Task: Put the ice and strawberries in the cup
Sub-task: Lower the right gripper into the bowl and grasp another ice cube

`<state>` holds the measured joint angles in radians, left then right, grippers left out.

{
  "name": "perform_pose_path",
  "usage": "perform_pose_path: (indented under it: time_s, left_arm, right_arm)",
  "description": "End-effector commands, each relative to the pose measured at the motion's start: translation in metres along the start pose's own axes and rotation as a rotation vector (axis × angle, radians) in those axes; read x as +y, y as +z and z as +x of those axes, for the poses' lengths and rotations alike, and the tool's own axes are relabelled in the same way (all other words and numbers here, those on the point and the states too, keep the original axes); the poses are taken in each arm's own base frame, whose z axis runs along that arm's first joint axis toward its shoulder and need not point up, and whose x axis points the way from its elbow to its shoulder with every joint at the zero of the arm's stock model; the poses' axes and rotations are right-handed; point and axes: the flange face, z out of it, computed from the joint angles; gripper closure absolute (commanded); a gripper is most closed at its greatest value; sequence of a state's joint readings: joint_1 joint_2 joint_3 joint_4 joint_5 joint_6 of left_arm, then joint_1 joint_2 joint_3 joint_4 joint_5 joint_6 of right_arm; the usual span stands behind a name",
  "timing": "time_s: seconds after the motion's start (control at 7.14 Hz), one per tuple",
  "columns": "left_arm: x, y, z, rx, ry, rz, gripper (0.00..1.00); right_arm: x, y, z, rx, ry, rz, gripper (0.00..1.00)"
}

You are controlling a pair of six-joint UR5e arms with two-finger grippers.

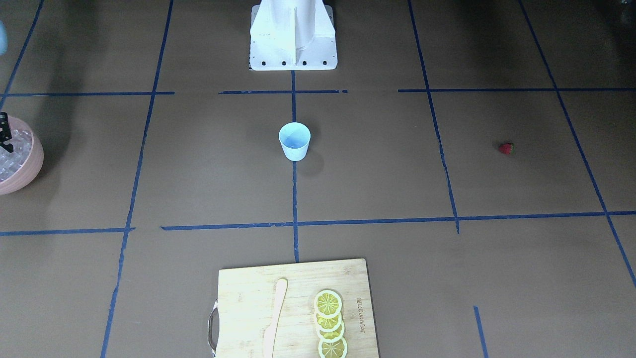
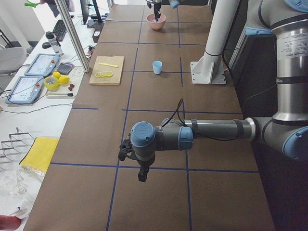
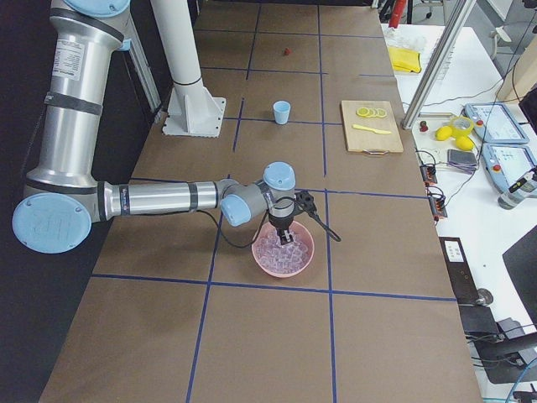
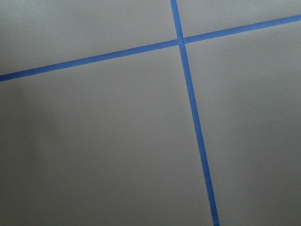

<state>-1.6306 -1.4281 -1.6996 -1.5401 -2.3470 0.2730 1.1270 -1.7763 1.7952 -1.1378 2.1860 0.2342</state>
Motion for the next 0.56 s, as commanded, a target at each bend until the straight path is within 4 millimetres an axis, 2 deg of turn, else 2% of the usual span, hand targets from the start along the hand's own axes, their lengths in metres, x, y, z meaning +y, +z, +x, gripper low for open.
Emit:
perform_pose_path:
  time_s: [0.0,0.14,0.28,0.42]
  left_arm:
    - [0.0,0.0,0.0,0.0,0.0,0.0,0.0]
    - [0.0,0.0,0.0,0.0,0.0,0.0,0.0]
    - [0.0,0.0,0.0,0.0,0.0,0.0,0.0]
    - [0.0,0.0,0.0,0.0,0.0,0.0,0.0]
  right_arm:
    - [-0.006,-0.029,0.006,-0.025,0.026,0.043,0.97]
    - [-0.011,-0.048,0.0,-0.041,0.046,0.045,0.97]
    - [-0.023,-0.075,-0.021,-0.037,0.066,0.027,0.98]
    - [-0.052,-0.1,-0.043,-0.033,0.083,0.021,0.98]
